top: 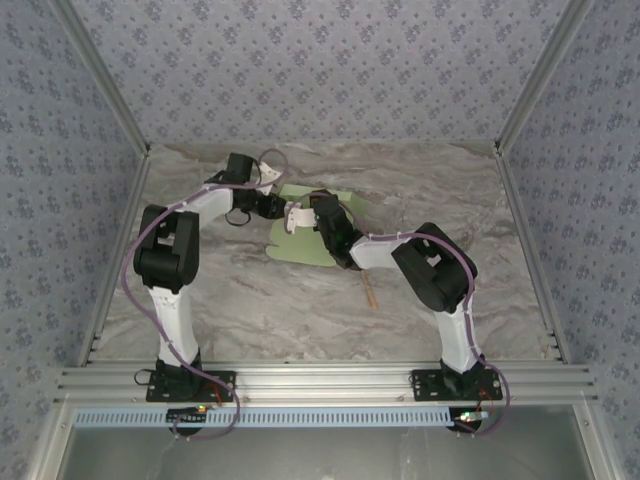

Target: Fold the paper box

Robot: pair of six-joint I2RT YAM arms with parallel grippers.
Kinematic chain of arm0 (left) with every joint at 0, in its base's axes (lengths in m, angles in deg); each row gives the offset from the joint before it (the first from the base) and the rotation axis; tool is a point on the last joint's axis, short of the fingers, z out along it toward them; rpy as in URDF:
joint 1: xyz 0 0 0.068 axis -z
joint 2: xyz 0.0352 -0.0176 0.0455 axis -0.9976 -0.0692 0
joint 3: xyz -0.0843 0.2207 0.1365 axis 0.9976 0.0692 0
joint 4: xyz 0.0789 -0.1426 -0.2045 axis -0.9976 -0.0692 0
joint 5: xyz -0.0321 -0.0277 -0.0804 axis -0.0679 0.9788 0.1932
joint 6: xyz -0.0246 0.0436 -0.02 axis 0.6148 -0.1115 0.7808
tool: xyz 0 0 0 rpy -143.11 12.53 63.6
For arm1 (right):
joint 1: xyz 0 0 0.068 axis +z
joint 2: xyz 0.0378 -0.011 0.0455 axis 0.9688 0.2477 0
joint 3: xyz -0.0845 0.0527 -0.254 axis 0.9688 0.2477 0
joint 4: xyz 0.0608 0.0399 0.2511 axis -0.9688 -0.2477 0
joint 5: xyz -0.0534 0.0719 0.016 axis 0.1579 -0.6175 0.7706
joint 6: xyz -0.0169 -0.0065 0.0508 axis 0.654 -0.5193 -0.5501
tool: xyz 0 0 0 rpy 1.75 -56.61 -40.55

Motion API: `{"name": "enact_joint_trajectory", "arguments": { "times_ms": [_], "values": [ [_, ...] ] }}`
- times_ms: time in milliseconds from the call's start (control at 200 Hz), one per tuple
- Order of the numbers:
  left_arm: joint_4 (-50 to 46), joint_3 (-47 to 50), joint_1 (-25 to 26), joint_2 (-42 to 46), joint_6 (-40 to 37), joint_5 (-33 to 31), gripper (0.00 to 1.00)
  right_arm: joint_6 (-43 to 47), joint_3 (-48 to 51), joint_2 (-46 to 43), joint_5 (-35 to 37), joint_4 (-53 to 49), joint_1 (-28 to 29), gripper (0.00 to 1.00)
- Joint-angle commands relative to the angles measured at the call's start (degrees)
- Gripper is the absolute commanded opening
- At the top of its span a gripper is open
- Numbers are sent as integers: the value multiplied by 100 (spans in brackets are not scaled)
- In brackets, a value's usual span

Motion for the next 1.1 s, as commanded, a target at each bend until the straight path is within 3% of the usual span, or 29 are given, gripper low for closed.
{"name": "enact_joint_trajectory", "arguments": {
  "times_ms": [0, 160, 650, 974, 1094],
  "values": [
    [605, 101, 37, 389, 312, -178, 38, -303, -17, 66, -214, 34, 116, 0],
    [781, 225, 29, 473, 139, -310, 45, -356, 109, -93, -527, -320, 8, 0],
    [894, 157, -7, 438, -814, -135, 53, -338, 184, -439, -1432, -1388, -216, 0],
    [1197, 358, -7, 583, -1062, 285, 55, -505, 82, -484, -1529, -1698, -236, 0],
    [1308, 388, 2, 598, -1003, 497, 51, -627, 25, -480, -1564, -1816, -222, 0]
  ]
}}
